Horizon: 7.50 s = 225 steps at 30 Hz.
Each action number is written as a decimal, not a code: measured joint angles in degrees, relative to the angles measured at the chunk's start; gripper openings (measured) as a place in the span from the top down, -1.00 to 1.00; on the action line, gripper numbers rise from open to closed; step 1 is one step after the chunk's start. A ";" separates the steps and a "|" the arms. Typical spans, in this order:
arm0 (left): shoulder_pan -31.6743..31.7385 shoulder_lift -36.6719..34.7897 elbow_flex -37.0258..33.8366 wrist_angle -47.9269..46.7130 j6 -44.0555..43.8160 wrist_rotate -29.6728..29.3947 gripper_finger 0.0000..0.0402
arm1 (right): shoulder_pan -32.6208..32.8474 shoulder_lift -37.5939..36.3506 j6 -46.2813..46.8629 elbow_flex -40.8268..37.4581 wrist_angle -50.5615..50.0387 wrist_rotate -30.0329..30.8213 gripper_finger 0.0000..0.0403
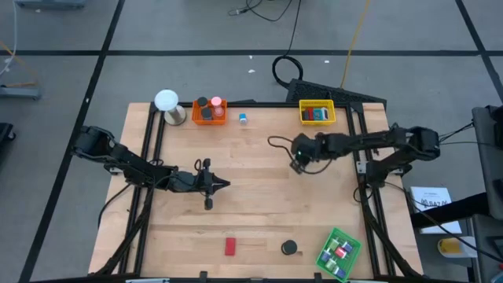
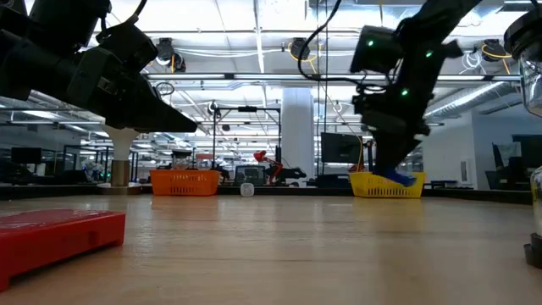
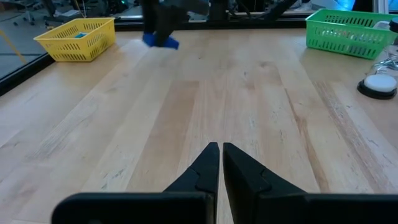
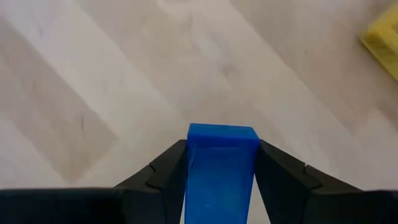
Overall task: Pick & Place Office items
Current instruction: Put the blue timer into the yellow basket, then put the blue charger adapter into the green basket
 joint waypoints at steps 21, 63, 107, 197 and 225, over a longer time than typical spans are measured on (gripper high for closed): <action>0.00 0.00 0.00 0.01 0.02 -0.02 0.87 | -4.34 4.88 -4.61 -0.09 4.21 -1.63 -0.19; 0.07 0.00 0.04 0.04 0.04 -0.06 0.87 | -12.86 -12.44 1.77 -6.03 13.19 10.02 0.23; 0.07 0.00 0.04 0.03 0.04 -0.04 0.87 | -40.67 4.45 -0.38 -0.68 19.42 1.48 0.17; 55.65 37.26 70.12 -76.84 27.73 30.47 -0.18 | -10.93 -19.30 -16.31 -25.10 62.40 -1.84 0.98; 55.08 39.69 70.03 -76.85 30.95 29.44 0.38 | -10.93 -19.32 -17.36 -25.07 63.57 -3.41 0.98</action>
